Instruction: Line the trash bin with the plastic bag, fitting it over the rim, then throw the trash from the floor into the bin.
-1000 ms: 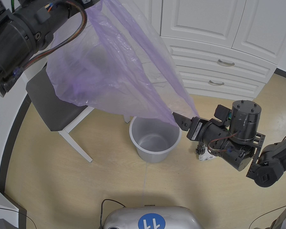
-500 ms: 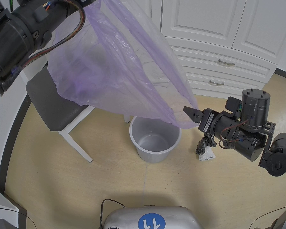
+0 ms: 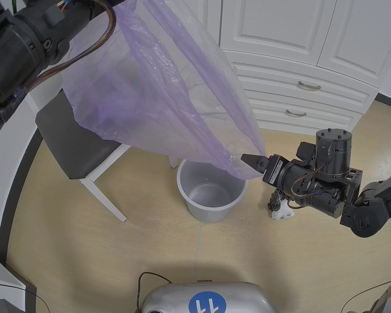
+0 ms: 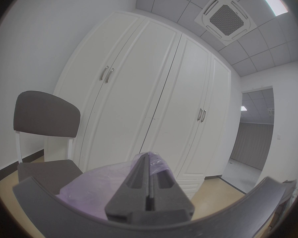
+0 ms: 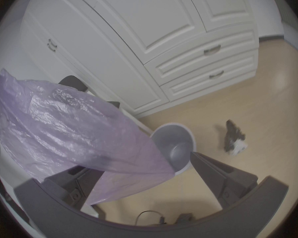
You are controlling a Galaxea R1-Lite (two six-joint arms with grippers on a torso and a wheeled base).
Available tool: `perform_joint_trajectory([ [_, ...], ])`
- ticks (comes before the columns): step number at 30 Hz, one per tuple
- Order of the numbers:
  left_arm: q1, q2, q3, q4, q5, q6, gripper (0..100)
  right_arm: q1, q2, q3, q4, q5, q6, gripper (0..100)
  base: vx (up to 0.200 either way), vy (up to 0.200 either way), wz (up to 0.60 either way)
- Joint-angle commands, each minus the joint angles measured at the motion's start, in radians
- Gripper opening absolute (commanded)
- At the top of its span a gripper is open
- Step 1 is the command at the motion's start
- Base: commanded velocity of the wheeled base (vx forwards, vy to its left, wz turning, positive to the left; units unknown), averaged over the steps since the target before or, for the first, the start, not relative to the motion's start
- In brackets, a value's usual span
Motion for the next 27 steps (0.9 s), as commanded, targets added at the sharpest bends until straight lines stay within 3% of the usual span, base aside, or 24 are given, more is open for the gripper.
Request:
perform_joint_trajectory([
  [1, 0.0, -0.014, 0.0, -0.009, 0.0, 0.0, 0, -0.037, 0.054, -0.006, -0.022, 0.049, 0.052, 100, 0.0, 0.0, 0.0],
  [7, 0.0, -0.024, 0.0, -0.014, 0.0, 0.0, 0, -0.08, 0.172, 0.054, -0.286, 0.088, 0.087, 100, 0.0, 0.0, 0.0],
  [10, -0.002, -0.029, 0.003, -0.014, 0.0, -0.002, 0, -0.086, 0.198, 0.128, -0.462, 0.154, 0.121, 100, 0.0, 0.0, 0.0],
  [11, 0.0, -0.029, 0.003, -0.014, 0.0, -0.002, 0, -0.081, 0.21, 0.175, -0.58, 0.195, 0.148, 100, 0.0, 0.0, 0.0],
  [12, 0.0, -0.029, 0.003, -0.014, 0.0, -0.002, 0, -0.081, 0.212, 0.18, -0.593, 0.2, 0.15, 100, 0.0, 0.0, 0.0],
  [13, 0.0, -0.029, 0.005, -0.014, 0.0, -0.006, 0, -0.076, 0.243, 0.234, -0.744, 0.233, 0.159, 100, 0.0, 0.0, 0.0],
  [14, 0.0, -0.031, 0.003, -0.014, 0.0, -0.011, 0, -0.075, 0.273, 0.261, -0.81, 0.246, 0.156, 100, 0.0, 0.0, 0.0],
  [27, 0.0, -0.034, 0.008, -0.014, 0.0, -0.017, 0, -0.046, 0.267, 0.28, -0.81, 0.244, 0.156, 100, 0.0, 0.0, 0.0],
])
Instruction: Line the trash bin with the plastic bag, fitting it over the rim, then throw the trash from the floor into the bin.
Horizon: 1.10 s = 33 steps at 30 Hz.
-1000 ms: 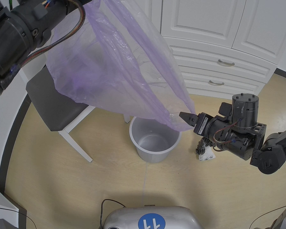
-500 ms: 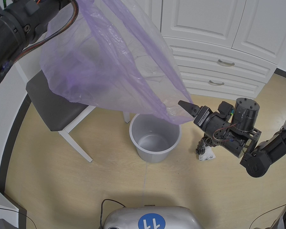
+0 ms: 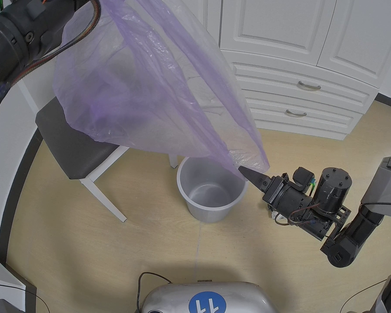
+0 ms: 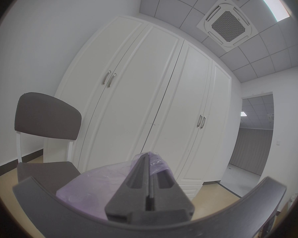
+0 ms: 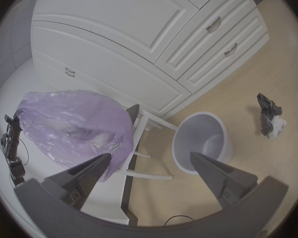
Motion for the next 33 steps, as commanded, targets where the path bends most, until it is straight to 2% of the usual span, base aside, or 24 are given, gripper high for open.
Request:
perform_joint_trajectory([
  [1, -0.002, -0.002, 0.005, 0.0, 0.0, -0.003, 0, 0.009, 0.003, 0.006, -0.018, 0.0, 0.004, 100, 0.0, 0.0, 0.0],
  [26, 0.0, -0.003, 0.013, -0.016, 0.0, -0.004, 0, 0.014, -0.049, -0.011, -0.018, -0.019, 0.001, 100, 0.0, 0.0, 0.0],
  [27, 0.0, -0.002, 0.016, -0.016, 0.0, -0.004, 0, 0.014, -0.052, -0.011, -0.018, -0.019, 0.001, 0, 0.0, 0.0, 0.0],
  [33, 0.006, -0.002, 0.036, -0.016, 0.0, -0.006, 0, 0.014, -0.055, -0.009, -0.018, -0.017, -0.005, 0, 0.0, 0.0, 0.0],
])
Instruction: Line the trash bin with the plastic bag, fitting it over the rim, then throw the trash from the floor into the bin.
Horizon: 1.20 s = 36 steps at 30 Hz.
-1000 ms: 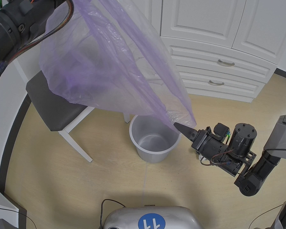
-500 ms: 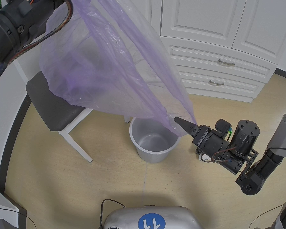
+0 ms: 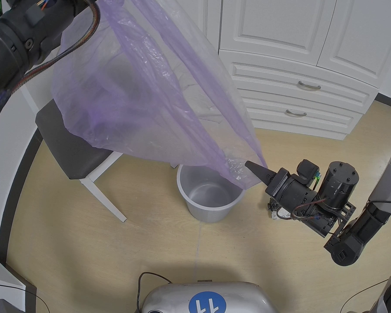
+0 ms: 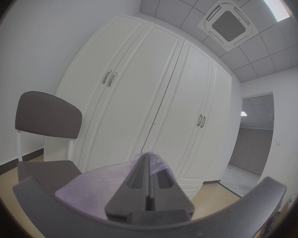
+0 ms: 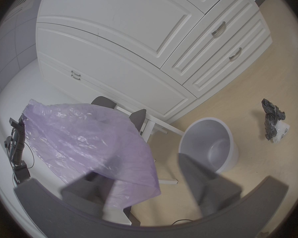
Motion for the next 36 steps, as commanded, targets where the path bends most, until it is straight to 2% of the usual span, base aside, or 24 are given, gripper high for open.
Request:
perform_joint_trajectory([
  [1, 0.005, 0.003, 0.018, 0.0, 0.0, -0.004, 0, 0.001, -0.005, 0.0, -0.018, 0.001, -0.001, 0, 0.0, 0.0, 0.0],
  [4, 0.005, -0.003, 0.038, 0.0, 0.0, -0.033, 0, 0.001, -0.006, 0.0, -0.018, -0.001, -0.005, 0, 0.0, 0.0, 0.0],
  [10, 0.007, -0.007, 0.062, 0.002, 0.0, -0.035, 0, -0.001, -0.034, 0.005, -0.018, -0.002, -0.008, 0, 0.0, 0.0, 0.0],
  [17, 0.005, 0.0, 0.081, 0.002, 0.0, -0.036, 0, -0.004, -0.095, 0.01, -0.018, -0.004, -0.051, 0, 0.0, 0.0, 0.0],
  [27, 0.008, -0.009, 0.154, 0.002, 0.0, -0.052, 0, 0.001, -0.153, 0.014, -0.018, -0.03, -0.16, 0, 0.0, 0.0, 0.0],
  [33, 0.036, -0.038, 0.26, 0.0, 0.0, -0.087, 0, 0.004, -0.206, 0.026, -0.018, -0.042, -0.206, 0, 0.0, 0.0, 0.0],
  [36, 0.059, -0.053, 0.323, -0.001, 0.002, -0.118, 0, 0.004, -0.238, 0.04, -0.018, -0.042, -0.257, 0, 0.0, 0.0, 0.0],
])
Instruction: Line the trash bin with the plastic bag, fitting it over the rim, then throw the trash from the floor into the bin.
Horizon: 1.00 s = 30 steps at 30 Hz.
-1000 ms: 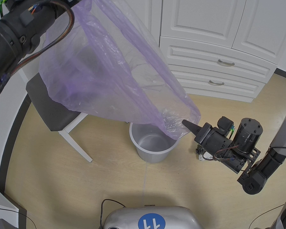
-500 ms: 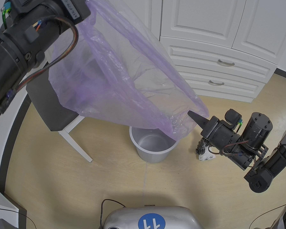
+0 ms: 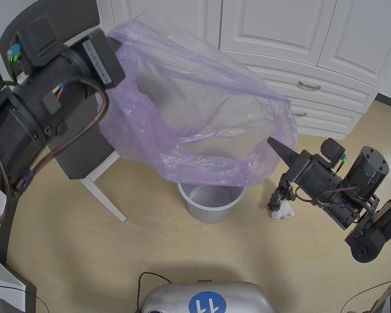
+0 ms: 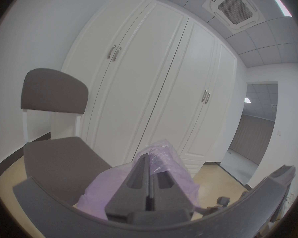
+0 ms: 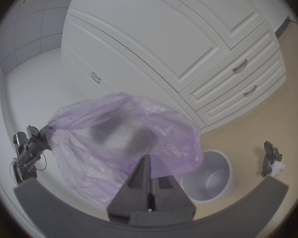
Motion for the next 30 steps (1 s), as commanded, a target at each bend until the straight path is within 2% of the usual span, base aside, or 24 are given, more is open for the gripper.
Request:
perform_joint_trajectory([
  [1, 0.028, -0.029, 0.075, -0.001, 0.002, -0.024, 0, 0.001, -0.058, 0.015, -0.018, -0.001, -0.037, 0, 0.0, 0.0, 0.0],
  [3, 0.042, -0.031, 0.127, -0.001, 0.002, -0.044, 0, -0.002, -0.077, 0.018, -0.018, -0.001, -0.065, 0, 0.0, 0.0, 0.0],
  [9, 0.054, -0.023, 0.183, -0.034, 0.002, -0.072, 0, -0.002, -0.14, 0.024, -0.001, -0.001, -0.072, 0, 0.0, 0.0, 0.0],
  [15, 0.054, -0.015, 0.252, -0.069, 0.002, -0.075, 0, 0.001, -0.251, 0.009, 0.146, -0.001, -0.092, 0, 0.0, 0.0, 0.0],
  [20, 0.054, -0.026, 0.32, -0.109, 0.004, -0.136, 0, 0.004, -0.32, 0.011, 0.206, -0.001, -0.123, 0, 0.0, 0.0, 0.0],
  [21, 0.056, -0.026, 0.352, -0.127, 0.004, -0.162, 0, 0.004, -0.363, 0.009, 0.275, -0.001, -0.166, 0, 0.0, 0.0, 0.0],
  [22, 0.056, -0.026, 0.352, -0.127, 0.004, -0.162, 0, 0.004, -0.363, 0.009, 0.275, -0.001, -0.166, 0, 0.0, 0.0, 0.0],
  [24, 0.058, -0.023, 0.394, -0.147, 0.004, -0.19, 0, 0.006, -0.45, -0.012, 0.453, -0.001, -0.21, 0, 0.0, 0.0, 0.0],
  [25, 0.058, -0.023, 0.394, -0.147, 0.004, -0.19, 0, 0.006, -0.45, -0.012, 0.453, -0.001, -0.21, 0, 0.0, 0.0, 0.0],
  [30, 0.056, -0.017, 0.441, -0.149, 0.004, -0.196, 0, 0.009, -0.622, -0.124, 0.924, -0.004, -0.233, 0, 0.0, 0.0, 0.0],
])
